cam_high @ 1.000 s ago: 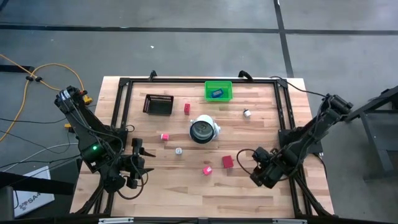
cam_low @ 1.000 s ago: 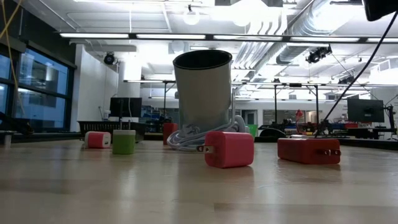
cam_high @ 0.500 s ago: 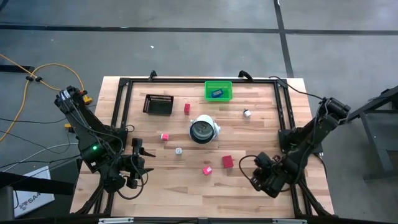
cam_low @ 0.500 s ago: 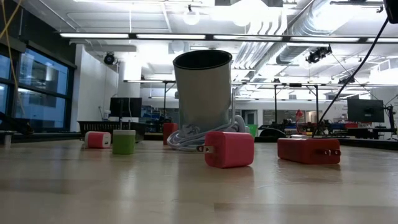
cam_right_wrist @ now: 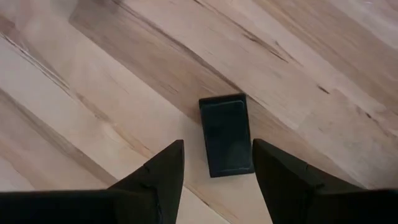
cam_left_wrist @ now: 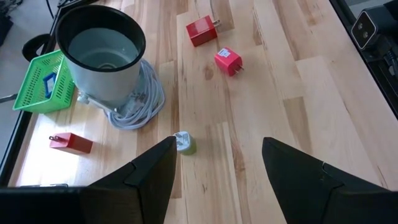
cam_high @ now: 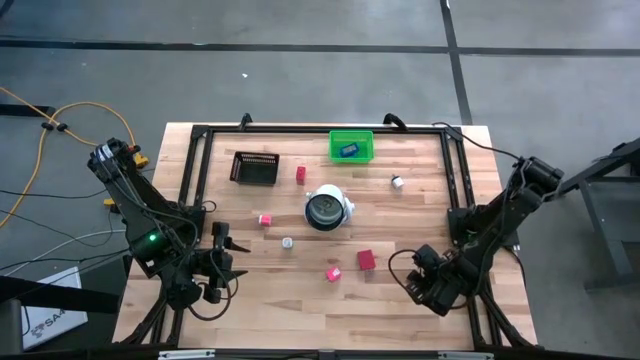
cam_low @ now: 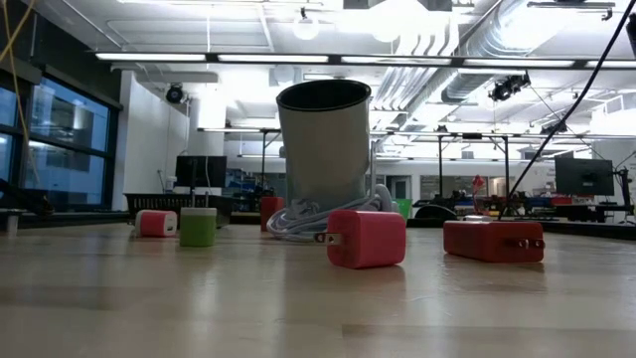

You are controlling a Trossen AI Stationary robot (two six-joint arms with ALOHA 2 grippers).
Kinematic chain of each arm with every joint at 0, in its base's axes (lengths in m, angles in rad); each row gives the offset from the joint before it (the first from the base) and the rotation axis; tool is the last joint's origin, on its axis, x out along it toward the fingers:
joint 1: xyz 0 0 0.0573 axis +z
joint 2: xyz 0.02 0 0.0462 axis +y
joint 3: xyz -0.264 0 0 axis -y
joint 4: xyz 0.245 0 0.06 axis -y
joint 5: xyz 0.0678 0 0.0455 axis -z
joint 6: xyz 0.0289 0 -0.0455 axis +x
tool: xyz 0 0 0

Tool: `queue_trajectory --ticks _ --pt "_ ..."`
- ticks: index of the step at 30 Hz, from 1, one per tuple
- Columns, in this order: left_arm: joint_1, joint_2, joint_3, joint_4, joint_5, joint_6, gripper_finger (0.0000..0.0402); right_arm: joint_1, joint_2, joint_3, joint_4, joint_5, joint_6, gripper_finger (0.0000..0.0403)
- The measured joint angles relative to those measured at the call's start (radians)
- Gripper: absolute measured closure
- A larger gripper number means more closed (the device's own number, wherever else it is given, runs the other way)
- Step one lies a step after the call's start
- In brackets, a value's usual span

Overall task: Pick & Place Office items
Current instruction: Put the black digital timer into the green bin

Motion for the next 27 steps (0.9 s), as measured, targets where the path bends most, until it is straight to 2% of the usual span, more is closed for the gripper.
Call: queue_trajectory --ticks 9,19,27 --pt "0.0 0.0 0.0 0.0 0.0 0.0 0.0174 0.0 0.0 -0.066 0.069 -0.03 -0.012 0.0223" --pt "0.0 0.0 0.0 0.0 0.0 0.0 0.0174 0.0 0.0 -0.07 0.07 -0.03 -0.025 0.0162" --pt "0.0 0.0 0.0 0.0 0.0 0.0 0.0174 0.0 0.045 -0.069 0.069 -0.029 -0.071 0.0158"
